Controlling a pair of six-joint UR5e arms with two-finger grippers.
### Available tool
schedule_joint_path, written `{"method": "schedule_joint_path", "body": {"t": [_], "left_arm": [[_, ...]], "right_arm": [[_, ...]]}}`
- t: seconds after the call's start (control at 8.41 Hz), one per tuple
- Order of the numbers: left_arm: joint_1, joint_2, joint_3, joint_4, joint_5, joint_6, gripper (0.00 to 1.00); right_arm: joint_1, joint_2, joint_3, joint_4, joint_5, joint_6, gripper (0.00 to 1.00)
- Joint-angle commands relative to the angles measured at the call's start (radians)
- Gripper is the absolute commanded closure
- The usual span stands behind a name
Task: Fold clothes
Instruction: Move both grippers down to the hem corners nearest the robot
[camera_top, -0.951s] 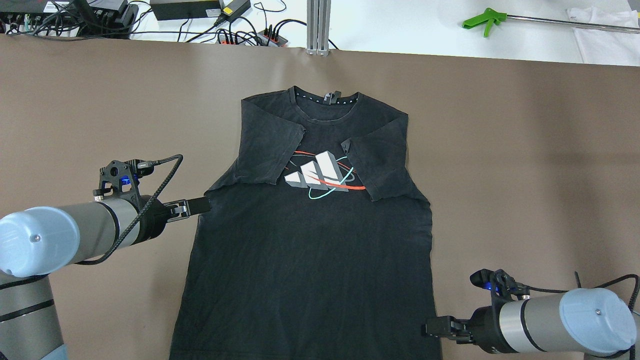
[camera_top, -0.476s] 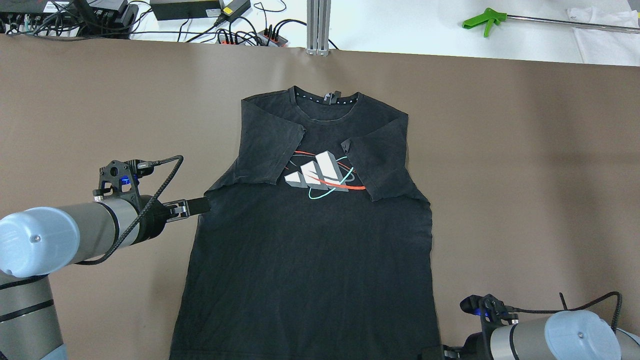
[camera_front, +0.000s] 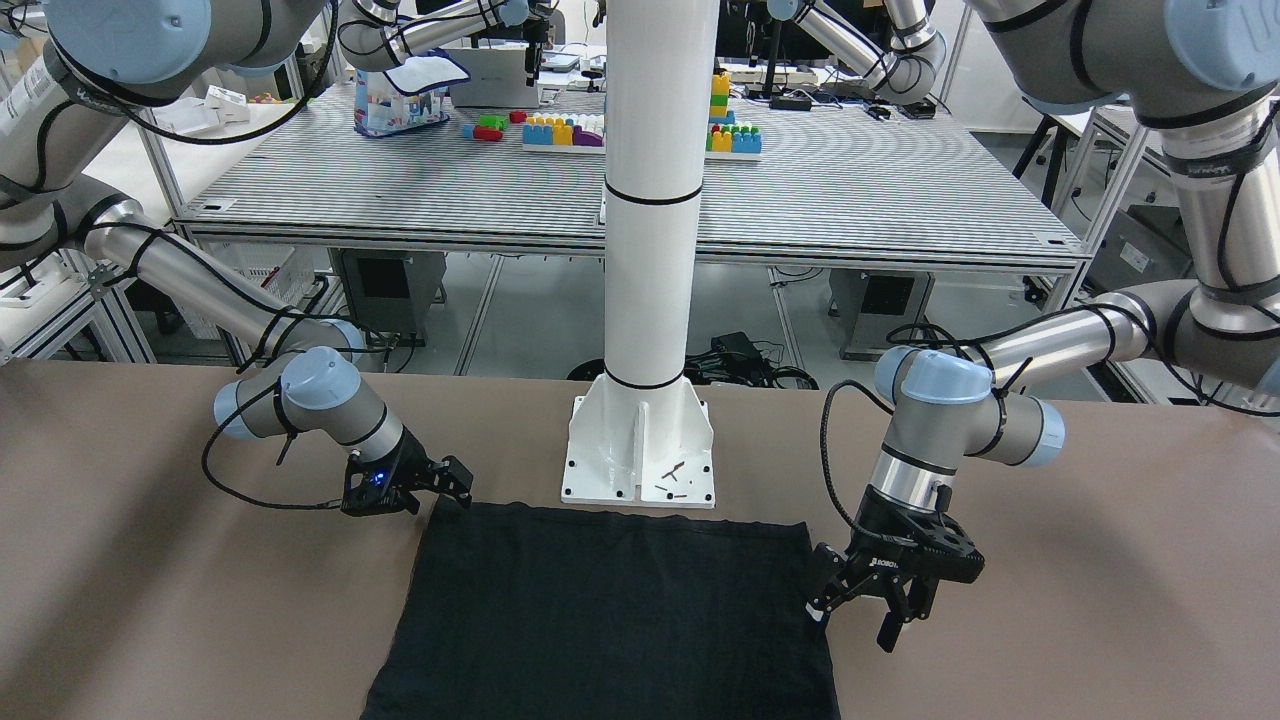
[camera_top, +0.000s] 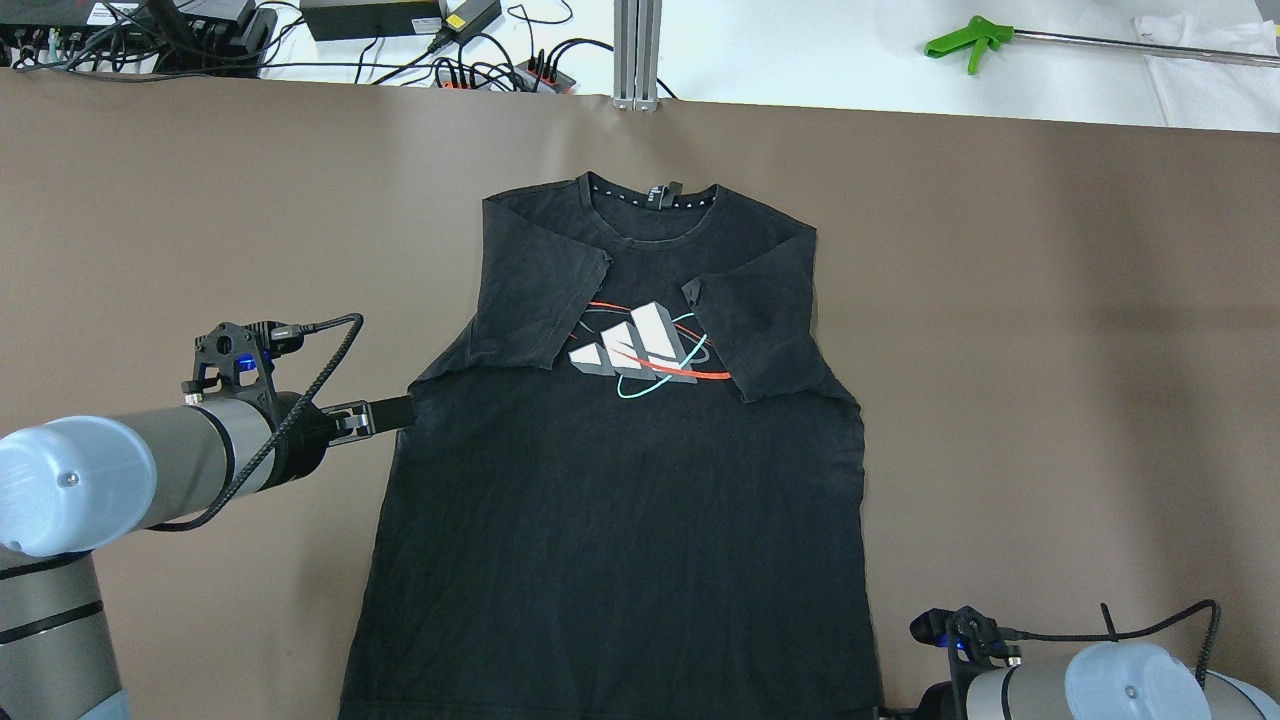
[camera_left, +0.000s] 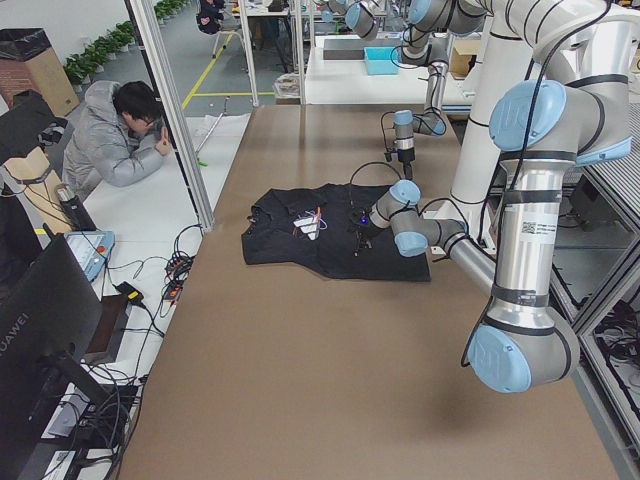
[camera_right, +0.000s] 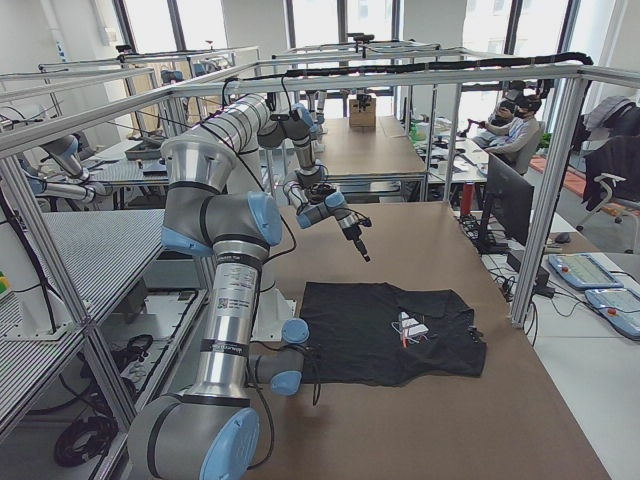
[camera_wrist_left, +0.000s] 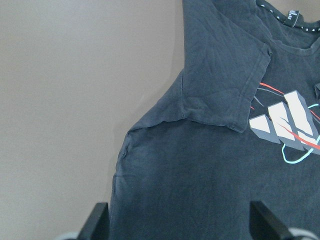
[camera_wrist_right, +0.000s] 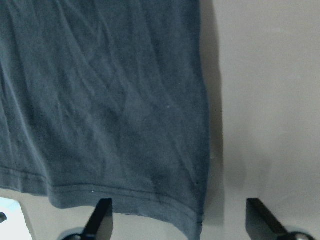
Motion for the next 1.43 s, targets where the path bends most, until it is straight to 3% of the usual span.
{"method": "schedule_joint_path", "body": {"t": [0.0, 0.12, 0.24, 0.83, 1.31], "left_arm": [[-0.006, 0.001, -0.011, 0.000, -0.001, 0.001, 0.00], [-0.006, 0.004, -0.012, 0.002, -0.001, 0.002, 0.00], [-0.005, 0.015, -0.021, 0.000, -0.001, 0.002, 0.00], [0.003, 0.009, -0.026, -0.002, -0.009, -0.001, 0.00], [0.159, 0.043, -0.035, -0.008, 0.075, -0.085, 0.00]], "right_arm": [[-0.027, 0.013, -0.006, 0.000, -0.055, 0.001, 0.67], [-0.045, 0.016, -0.006, -0.001, -0.084, 0.001, 0.87], [-0.043, 0.014, 0.007, 0.005, -0.087, 0.001, 1.00], [-0.030, 0.005, 0.064, 0.005, -0.103, 0.032, 1.00], [0.016, 0.016, 0.101, 0.008, -0.112, 0.064, 1.00]]}}
